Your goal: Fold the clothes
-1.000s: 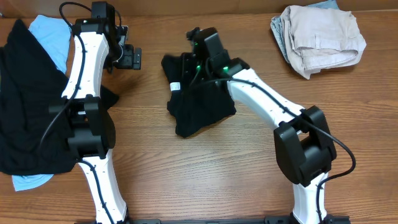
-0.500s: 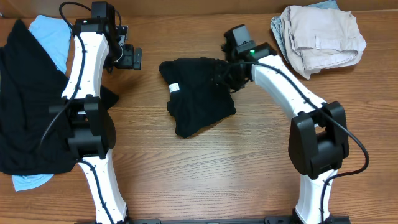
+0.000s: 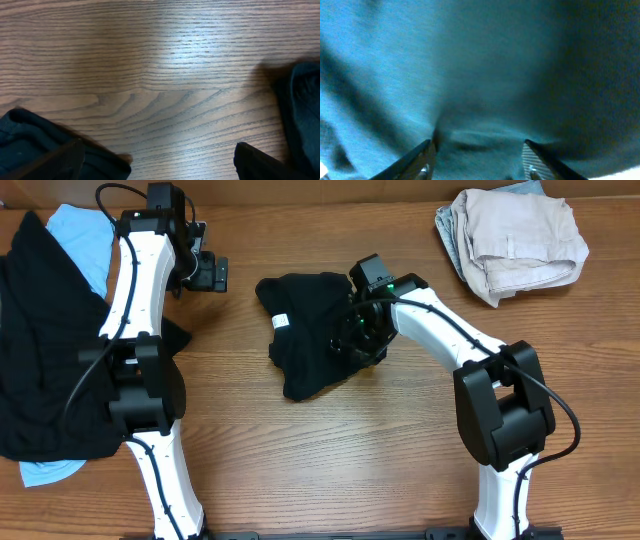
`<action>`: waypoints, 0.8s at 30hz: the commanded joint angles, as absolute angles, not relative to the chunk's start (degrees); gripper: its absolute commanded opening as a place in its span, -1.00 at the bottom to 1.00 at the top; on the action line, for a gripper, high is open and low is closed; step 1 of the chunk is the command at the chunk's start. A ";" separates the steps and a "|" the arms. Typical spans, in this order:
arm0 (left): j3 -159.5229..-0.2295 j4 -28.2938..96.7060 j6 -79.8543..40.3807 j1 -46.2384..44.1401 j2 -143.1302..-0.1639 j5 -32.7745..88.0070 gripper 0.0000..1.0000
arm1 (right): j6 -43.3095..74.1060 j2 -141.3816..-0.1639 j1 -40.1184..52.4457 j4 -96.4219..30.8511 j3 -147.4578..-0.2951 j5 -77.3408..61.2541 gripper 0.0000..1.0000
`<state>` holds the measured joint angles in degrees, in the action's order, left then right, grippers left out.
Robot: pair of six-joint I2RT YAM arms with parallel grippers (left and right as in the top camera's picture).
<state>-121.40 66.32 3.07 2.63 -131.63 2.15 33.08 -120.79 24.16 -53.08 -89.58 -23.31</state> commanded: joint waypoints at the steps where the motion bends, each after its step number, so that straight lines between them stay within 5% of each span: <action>1: -121.54 66.39 2.55 2.61 -131.15 3.03 0.95 | 34.94 -119.72 21.65 -53.30 -89.25 -26.04 0.29; 22: -121.54 66.11 2.55 2.61 -131.15 3.03 0.95 | 22.65 -124.22 12.14 -55.68 -89.25 -28.08 0.28; 24: -121.54 66.00 2.55 2.61 -131.15 3.03 0.95 | 22.68 -124.22 12.97 -56.10 -89.25 -28.12 0.12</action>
